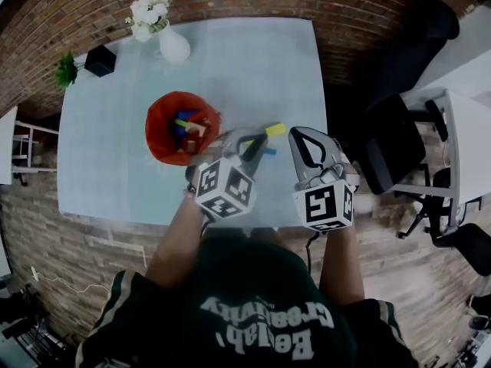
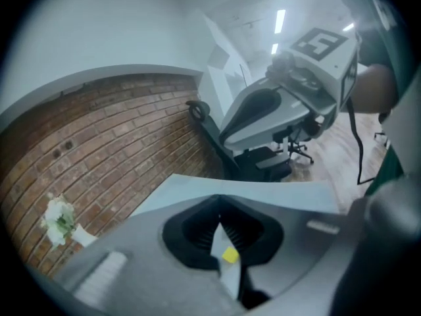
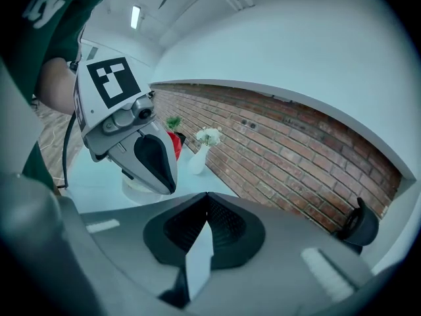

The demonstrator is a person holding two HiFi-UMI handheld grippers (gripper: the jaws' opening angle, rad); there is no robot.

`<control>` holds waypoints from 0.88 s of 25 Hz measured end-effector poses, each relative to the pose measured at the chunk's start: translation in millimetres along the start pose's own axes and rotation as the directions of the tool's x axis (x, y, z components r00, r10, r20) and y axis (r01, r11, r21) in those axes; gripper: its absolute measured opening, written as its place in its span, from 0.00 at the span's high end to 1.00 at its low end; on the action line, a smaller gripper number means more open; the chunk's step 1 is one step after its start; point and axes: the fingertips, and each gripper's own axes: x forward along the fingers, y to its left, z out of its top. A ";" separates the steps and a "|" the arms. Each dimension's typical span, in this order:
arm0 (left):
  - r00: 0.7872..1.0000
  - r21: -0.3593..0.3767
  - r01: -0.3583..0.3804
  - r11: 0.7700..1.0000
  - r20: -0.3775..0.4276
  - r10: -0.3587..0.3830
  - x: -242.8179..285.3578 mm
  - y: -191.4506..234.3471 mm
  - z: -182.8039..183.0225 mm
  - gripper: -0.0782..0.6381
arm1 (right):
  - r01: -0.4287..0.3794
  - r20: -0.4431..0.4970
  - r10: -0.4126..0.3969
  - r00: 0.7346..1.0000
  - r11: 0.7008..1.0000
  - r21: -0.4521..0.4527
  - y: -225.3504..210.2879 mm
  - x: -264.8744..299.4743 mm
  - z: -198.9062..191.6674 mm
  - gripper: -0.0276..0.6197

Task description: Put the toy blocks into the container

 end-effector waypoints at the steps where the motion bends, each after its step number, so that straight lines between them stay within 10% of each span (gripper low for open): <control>1: 1.000 0.019 0.017 1.000 -0.013 -0.016 4.6 -4.1 -0.2 0.89 | 0.001 -0.001 -0.001 1.000 1.000 0.004 -1.2 -0.8 -1.7 0.95; 11: 0.913 0.333 0.316 0.888 -0.361 -0.189 69.2 -54.7 -57.4 0.78 | 0.012 -0.031 -0.010 0.999 0.999 0.047 -10.7 -1.9 -27.5 0.95; 17: 0.823 0.335 0.488 0.806 -0.485 -0.296 98.7 -75.8 -92.5 0.74 | 0.014 -0.054 -0.011 0.998 0.998 0.063 -14.4 3.1 -42.0 0.95; 22: 0.771 0.290 0.551 0.782 -0.534 -0.346 119.1 -85.2 -110.6 0.72 | 0.010 -0.077 -0.004 0.997 0.997 0.073 -13.9 7.9 -53.5 0.95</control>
